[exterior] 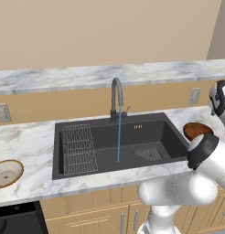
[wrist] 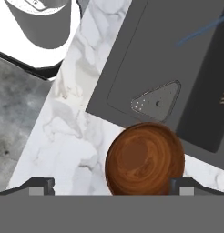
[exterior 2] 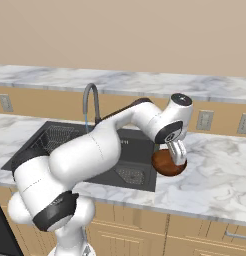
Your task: Rinse each bowl for a few seconds and place them down in the sink or on the counter.
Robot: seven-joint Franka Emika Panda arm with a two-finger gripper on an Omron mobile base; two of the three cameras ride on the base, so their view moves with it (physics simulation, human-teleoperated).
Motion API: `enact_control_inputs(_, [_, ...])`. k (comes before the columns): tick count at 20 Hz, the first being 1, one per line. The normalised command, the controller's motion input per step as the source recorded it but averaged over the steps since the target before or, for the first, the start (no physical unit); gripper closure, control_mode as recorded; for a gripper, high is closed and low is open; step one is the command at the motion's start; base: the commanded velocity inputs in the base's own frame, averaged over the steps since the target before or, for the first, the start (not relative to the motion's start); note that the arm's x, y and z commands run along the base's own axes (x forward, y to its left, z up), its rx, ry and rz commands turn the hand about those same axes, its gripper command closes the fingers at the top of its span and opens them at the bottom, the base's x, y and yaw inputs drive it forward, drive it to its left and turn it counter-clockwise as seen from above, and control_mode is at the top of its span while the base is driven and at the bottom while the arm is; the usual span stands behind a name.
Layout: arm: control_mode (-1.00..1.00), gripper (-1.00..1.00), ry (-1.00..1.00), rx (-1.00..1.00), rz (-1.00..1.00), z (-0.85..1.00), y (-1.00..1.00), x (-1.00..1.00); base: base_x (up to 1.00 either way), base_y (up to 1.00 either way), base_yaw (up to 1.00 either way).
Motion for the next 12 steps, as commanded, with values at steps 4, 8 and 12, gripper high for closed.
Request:
enact_control_inputs(4, [-1.0, -1.0, 0.02, -0.08, 0.06, 0.27, 0.34, -0.01, 0.0, 0.0, 0.0])
enact_control_inputs(8, [-1.0, -1.0, 0.01, -0.08, 0.06, 0.3, 0.27, -0.03, 0.0, 0.0, 0.0])
enact_control_inputs(12, [-1.0, -1.0, 0.03, -0.06, 0.05, 0.35, 0.26, -0.13, 0.0, 0.0, 0.0])
